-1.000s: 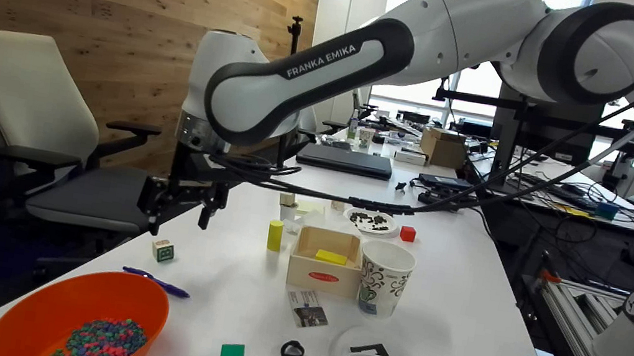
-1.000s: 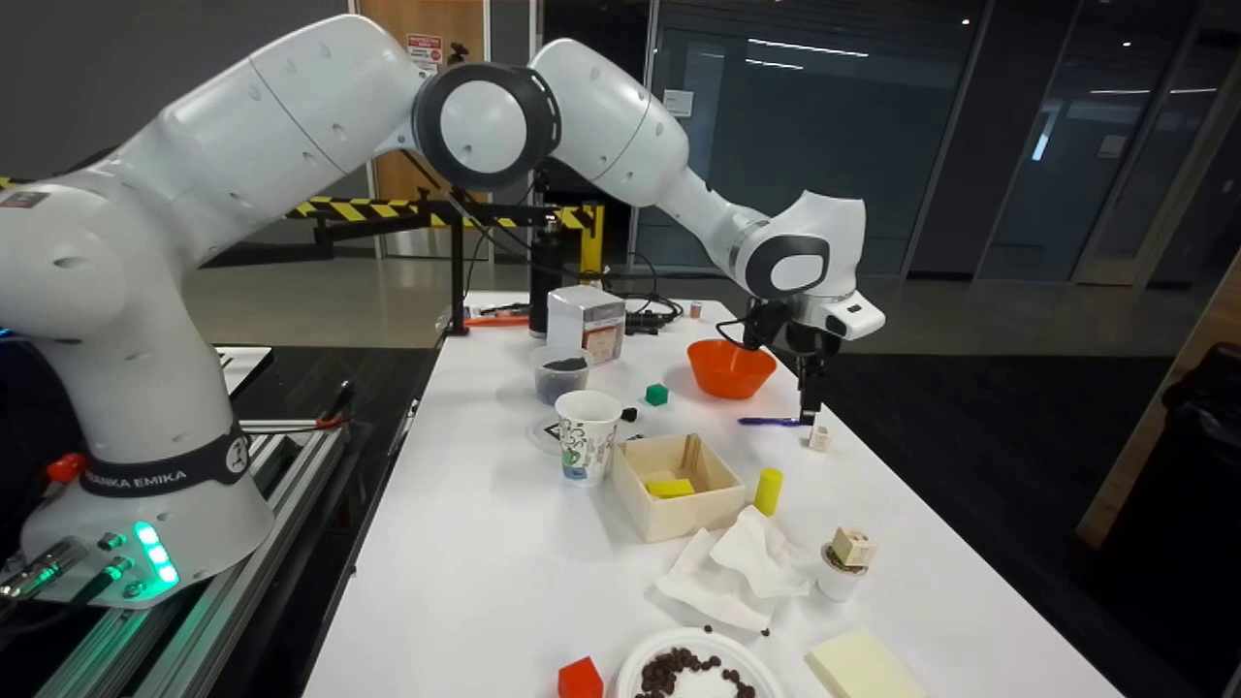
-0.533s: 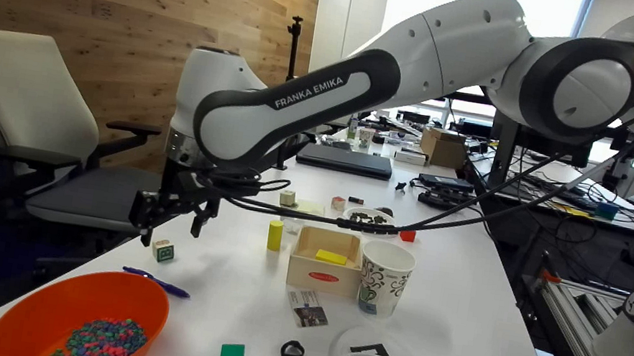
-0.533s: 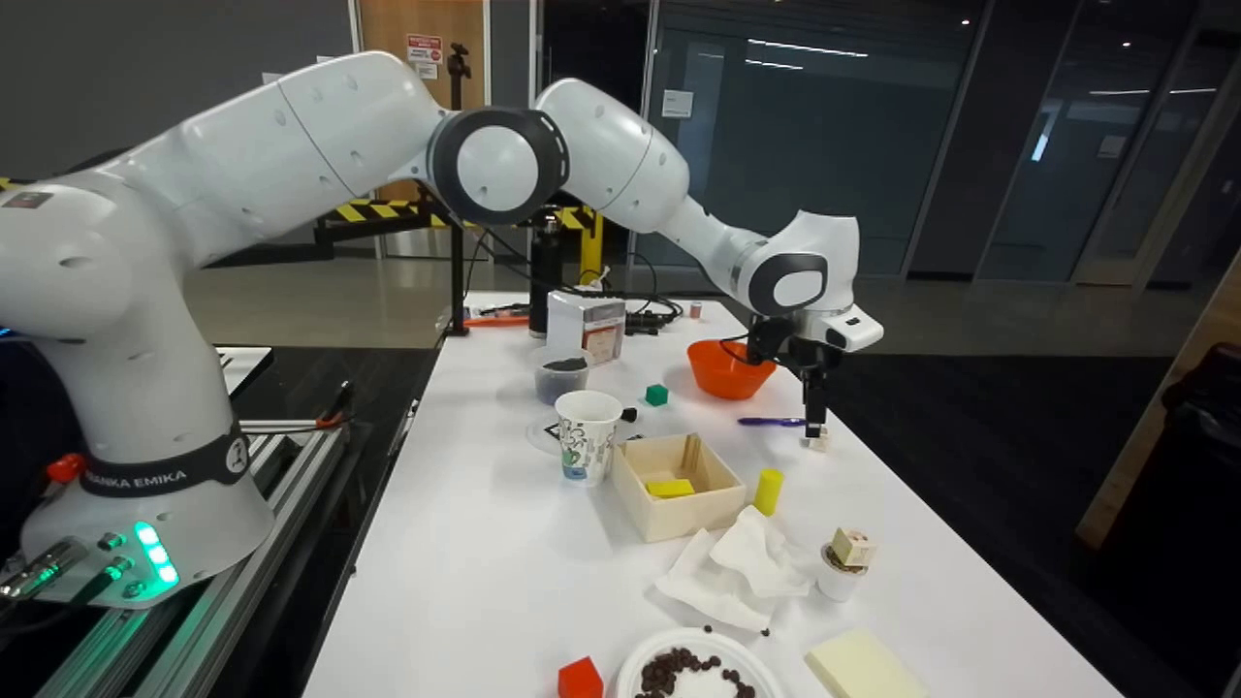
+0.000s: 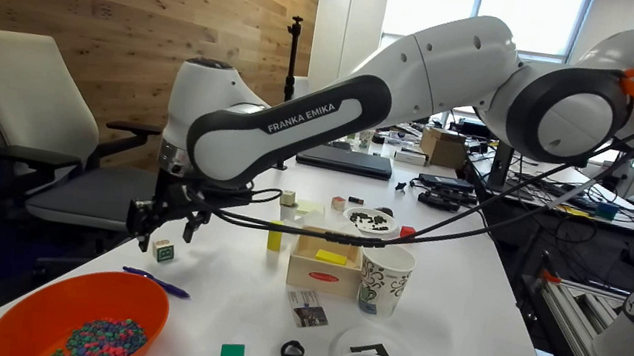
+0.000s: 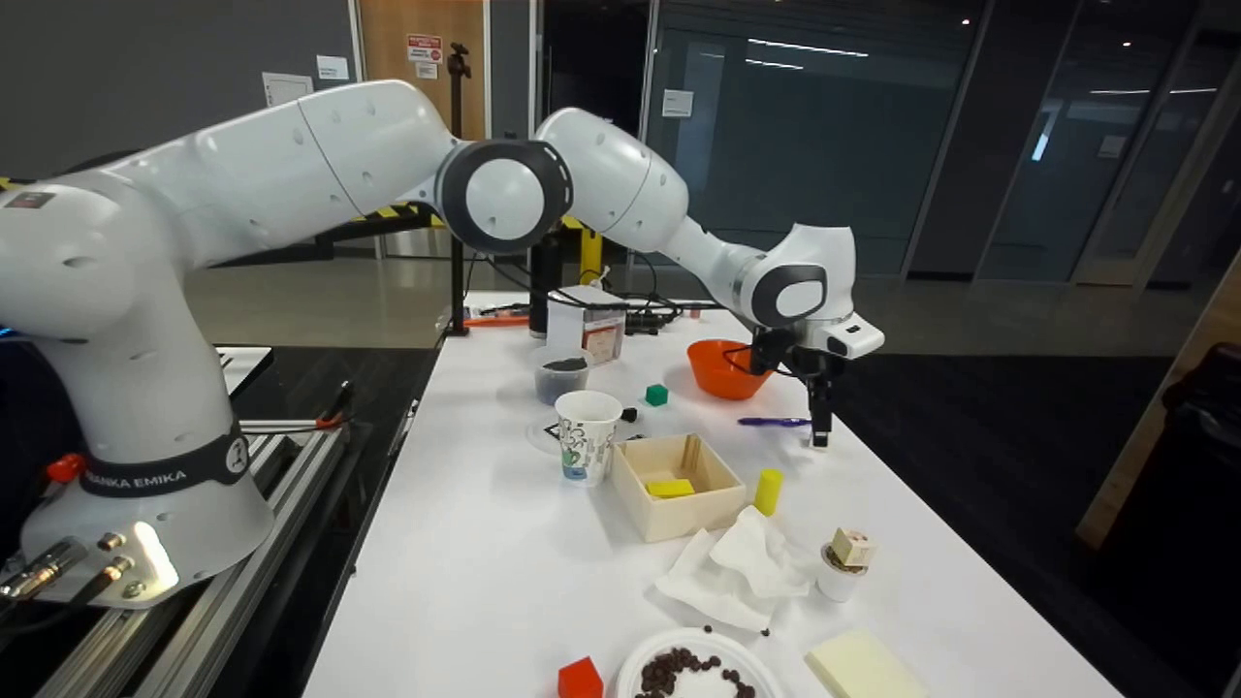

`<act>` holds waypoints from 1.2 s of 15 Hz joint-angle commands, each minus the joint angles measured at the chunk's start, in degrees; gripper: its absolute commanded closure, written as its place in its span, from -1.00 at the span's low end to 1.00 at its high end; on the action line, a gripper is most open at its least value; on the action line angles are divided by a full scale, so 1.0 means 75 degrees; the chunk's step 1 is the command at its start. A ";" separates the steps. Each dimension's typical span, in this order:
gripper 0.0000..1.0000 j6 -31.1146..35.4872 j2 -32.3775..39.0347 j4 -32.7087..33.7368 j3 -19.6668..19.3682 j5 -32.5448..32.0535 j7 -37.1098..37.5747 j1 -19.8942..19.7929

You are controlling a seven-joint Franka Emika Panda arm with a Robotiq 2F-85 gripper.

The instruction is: Move the cube backwards

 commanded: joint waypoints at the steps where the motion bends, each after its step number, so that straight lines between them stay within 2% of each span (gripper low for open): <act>1: -0.39 -0.0202 0.0431 0.0761 -0.0088 -0.0312 0.0394 0.0037; 4: -0.30 -0.0203 0.0510 0.0911 -0.0105 -0.0329 0.0397 0.0039; 6: -0.09 -0.0194 0.0572 0.1026 -0.0147 -0.0368 0.0431 0.0060; 9: 0.46 -0.0214 0.0652 0.1156 -0.0131 -0.0373 0.0426 0.0050; 10: 0.54 -0.0225 0.0682 0.1199 -0.0128 -0.0379 0.0428 0.0048; 12: 0.51 -0.0238 0.0724 0.1268 -0.0110 -0.0381 0.0420 0.0039; 13: 0.68 -0.0253 0.0736 0.1302 -0.0105 -0.0387 0.0412 0.0041; 15: 0.81 -0.0256 0.0691 0.1311 -0.0113 -0.0412 0.0393 0.0057; 18: 0.81 -0.0283 0.0331 0.1001 -0.0299 -0.0317 0.0270 0.0187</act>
